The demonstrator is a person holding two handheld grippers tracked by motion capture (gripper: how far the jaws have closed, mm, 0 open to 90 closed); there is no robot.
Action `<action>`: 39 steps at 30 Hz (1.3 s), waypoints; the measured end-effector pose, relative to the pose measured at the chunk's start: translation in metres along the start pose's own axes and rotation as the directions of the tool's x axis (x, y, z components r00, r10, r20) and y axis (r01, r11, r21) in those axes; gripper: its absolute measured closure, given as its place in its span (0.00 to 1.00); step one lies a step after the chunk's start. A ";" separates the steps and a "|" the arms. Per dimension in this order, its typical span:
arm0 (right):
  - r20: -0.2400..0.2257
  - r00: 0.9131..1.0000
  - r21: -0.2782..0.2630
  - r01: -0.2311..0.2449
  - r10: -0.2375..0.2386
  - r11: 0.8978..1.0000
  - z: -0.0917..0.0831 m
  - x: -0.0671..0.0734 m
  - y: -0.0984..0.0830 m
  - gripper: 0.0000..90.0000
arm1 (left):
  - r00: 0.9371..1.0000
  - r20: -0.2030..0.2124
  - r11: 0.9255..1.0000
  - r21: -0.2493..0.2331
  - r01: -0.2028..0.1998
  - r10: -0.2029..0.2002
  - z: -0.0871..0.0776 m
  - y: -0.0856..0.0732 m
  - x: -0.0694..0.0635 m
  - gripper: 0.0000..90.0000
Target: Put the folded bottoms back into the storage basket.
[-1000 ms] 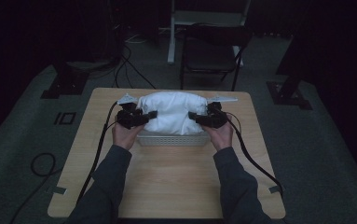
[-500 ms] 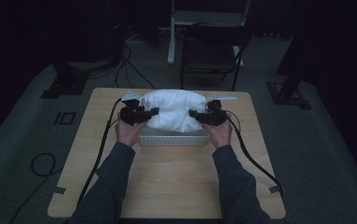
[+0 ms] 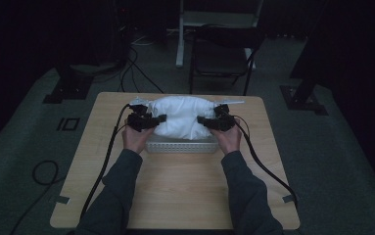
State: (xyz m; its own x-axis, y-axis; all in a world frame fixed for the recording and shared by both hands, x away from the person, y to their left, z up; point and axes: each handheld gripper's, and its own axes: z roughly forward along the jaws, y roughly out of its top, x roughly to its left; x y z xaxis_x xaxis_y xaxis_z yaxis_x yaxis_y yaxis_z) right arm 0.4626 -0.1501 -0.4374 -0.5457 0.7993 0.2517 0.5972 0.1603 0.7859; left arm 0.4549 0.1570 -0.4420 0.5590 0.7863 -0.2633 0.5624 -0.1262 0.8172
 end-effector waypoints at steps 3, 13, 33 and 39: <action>0.003 1.000 0.008 -0.004 0.004 1.000 0.002 -0.001 -0.001 0.61 | 1.000 -0.008 1.000 0.017 0.006 -0.006 0.004 -0.002 0.001 0.65; 0.023 0.999 0.064 -0.026 0.024 0.998 0.017 -0.004 -0.006 0.61 | 0.999 -0.031 0.998 0.065 0.020 -0.018 0.013 -0.009 0.004 0.64; 0.174 0.983 0.232 0.024 -0.066 0.972 0.050 -0.006 -0.024 0.40 | 0.983 -0.178 0.979 0.204 -0.014 0.051 0.039 -0.027 0.004 0.45; 0.308 0.939 0.203 0.093 -0.153 0.975 0.045 -0.001 -0.020 0.32 | 0.978 -0.203 0.987 0.160 -0.024 0.057 0.029 -0.020 0.006 0.41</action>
State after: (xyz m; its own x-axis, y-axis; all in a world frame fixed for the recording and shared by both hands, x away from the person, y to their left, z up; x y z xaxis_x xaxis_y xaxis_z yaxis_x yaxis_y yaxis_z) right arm 0.4774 -0.1284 -0.4790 -0.4228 0.9044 -0.0582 0.6509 0.3477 0.6748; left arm 0.4642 0.1468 -0.4749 0.4548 0.8841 -0.1072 0.6390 -0.2401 0.7307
